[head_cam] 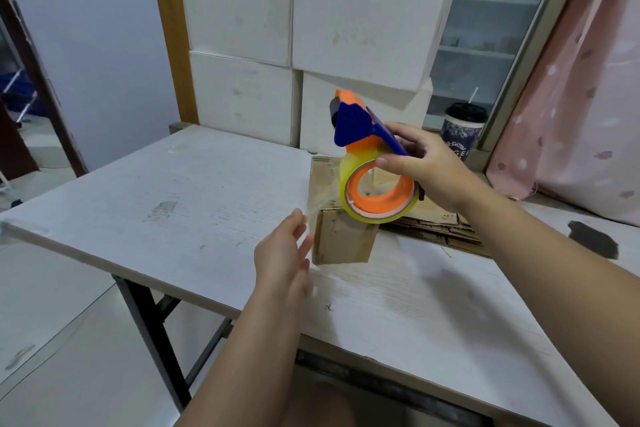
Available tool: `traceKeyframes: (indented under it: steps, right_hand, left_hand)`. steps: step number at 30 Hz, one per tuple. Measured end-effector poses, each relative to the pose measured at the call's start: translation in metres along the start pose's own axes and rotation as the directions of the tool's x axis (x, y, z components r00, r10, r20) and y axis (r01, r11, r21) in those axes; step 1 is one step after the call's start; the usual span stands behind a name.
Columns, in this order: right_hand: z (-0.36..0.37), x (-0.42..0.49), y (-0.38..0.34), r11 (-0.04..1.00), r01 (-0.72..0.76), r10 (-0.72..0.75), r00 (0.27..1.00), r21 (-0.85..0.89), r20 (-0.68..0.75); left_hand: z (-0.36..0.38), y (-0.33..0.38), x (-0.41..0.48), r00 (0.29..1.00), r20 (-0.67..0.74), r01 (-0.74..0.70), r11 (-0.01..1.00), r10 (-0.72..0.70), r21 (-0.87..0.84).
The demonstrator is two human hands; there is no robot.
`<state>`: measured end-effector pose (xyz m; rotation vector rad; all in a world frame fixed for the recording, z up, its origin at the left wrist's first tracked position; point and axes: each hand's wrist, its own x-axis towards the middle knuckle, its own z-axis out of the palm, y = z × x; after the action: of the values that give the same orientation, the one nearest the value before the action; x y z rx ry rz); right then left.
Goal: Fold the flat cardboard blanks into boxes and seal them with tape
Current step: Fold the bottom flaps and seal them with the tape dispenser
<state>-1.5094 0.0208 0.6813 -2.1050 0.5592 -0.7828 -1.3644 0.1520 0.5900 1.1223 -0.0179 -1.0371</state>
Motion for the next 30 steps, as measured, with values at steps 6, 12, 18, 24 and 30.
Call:
traceKeyframes:
  steps: [6,12,18,24,30]
  right_hand:
    - [0.006,-0.003,0.006,0.997,-0.011,0.015,0.998,0.076,-0.055]
    - [0.008,-0.003,0.009,0.994,0.004,0.003,0.998,0.110,-0.058]
    - [0.009,-0.005,0.009,0.993,0.001,0.009,0.996,0.122,-0.087]
    - [0.009,-0.006,0.011,0.986,-0.004,0.020,0.995,0.164,-0.095]
    - [0.011,-0.009,0.014,0.977,0.001,0.026,0.992,0.213,-0.124]
  left_hand:
    - [0.004,-0.004,0.000,0.999,-0.013,-0.032,0.999,0.032,0.026]
    - [0.000,-0.005,0.005,0.998,0.019,-0.061,0.996,0.060,0.058]
    - [-0.001,-0.005,0.012,0.996,0.059,-0.070,0.992,0.064,0.104]
    - [-0.003,-0.010,0.022,0.992,0.085,-0.092,0.995,0.089,0.034]
    - [-0.002,-0.008,0.030,0.993,0.067,-0.103,0.993,0.099,0.052]
